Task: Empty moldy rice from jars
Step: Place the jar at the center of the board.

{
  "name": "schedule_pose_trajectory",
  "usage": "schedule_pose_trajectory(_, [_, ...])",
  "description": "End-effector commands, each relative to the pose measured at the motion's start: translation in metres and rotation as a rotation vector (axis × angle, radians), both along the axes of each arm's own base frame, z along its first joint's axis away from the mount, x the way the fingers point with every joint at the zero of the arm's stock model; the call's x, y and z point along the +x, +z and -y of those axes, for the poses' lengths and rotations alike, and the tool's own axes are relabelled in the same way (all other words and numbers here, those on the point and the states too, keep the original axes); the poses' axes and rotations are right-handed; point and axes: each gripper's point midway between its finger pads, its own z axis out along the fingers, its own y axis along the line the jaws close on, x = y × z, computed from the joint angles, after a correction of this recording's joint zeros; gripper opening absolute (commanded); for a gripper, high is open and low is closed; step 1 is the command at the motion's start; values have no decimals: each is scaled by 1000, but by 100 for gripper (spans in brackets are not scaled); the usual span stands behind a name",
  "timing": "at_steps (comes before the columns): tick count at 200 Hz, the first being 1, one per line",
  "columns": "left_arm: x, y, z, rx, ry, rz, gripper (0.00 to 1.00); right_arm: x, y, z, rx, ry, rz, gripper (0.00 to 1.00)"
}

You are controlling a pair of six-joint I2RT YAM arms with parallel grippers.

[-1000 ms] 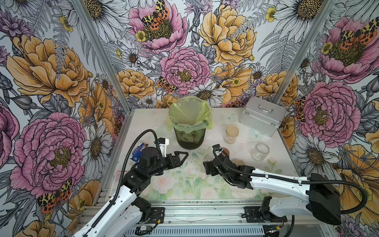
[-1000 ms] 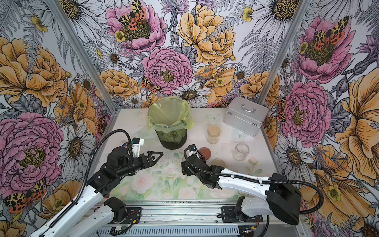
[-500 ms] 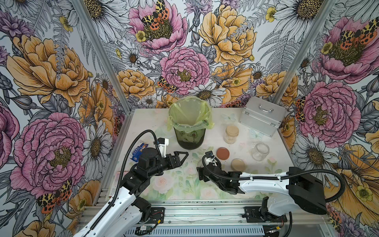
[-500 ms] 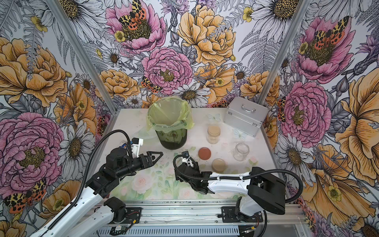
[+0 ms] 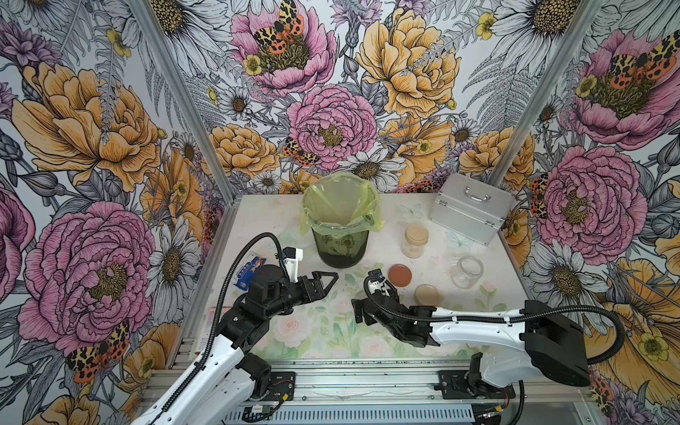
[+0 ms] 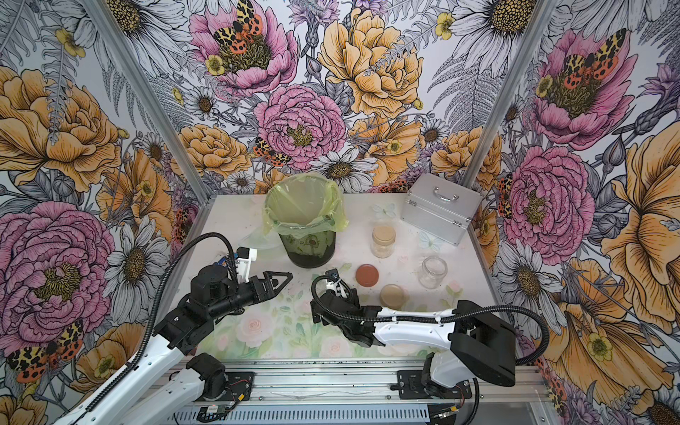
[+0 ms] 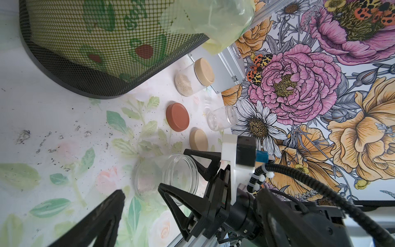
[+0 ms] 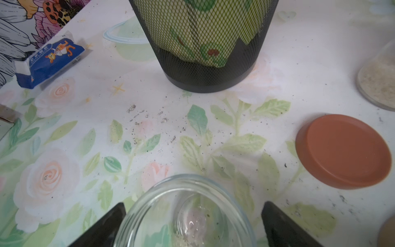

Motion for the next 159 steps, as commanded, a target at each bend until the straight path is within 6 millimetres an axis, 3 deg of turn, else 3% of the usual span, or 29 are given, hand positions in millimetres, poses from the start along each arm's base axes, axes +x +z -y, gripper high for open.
schedule_pose_trajectory(1, [5,23,3,-14,-11,70,99,2,29,-8,36,28,25,99])
schedule_pose_trajectory(60, [17,53,12,-7,-50,105,99,6,59,8,42,41,-35,100])
schedule_pose_trajectory(159, [48,85,38,118,-141,94,99,36,85,67,-20,-82,-274,99])
